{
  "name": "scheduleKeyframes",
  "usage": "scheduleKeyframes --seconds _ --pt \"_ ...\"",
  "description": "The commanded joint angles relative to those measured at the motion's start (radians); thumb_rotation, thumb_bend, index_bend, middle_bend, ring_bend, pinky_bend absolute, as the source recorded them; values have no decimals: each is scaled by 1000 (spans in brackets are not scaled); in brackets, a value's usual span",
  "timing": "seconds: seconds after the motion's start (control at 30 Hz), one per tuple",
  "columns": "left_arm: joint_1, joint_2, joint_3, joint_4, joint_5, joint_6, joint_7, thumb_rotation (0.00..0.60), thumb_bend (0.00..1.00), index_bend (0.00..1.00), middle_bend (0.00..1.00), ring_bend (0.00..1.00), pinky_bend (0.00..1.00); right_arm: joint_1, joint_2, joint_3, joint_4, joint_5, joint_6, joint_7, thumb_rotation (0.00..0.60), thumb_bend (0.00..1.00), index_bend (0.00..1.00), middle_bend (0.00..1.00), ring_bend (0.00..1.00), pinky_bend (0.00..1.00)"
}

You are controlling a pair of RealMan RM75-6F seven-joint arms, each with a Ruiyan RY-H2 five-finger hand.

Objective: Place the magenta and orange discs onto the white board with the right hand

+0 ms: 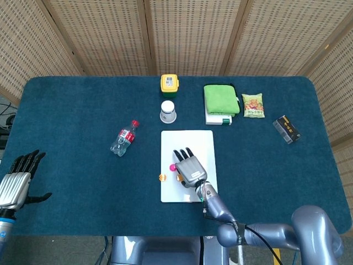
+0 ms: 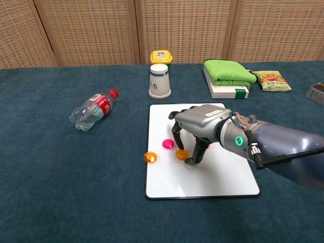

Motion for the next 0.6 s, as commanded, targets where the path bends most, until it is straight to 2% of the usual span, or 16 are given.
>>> scheduleKeyframes --seconds 0.03,0.43,0.6 --pt "0 0 0 0 1 1 0 600 0 0 0 0 0 1 0 -2 4 1 2 5 600 373 593 50 0 20" --pt "0 1 0 0 -2 -1 0 600 0 0 0 0 0 14 1 -12 6 15 6 7 600 365 587 49 0 20" --pt "0 1 0 1 0 0 -1 600 0 0 0 0 0 16 5 -16 2 18 6 12 600 363 476 42 0 21"
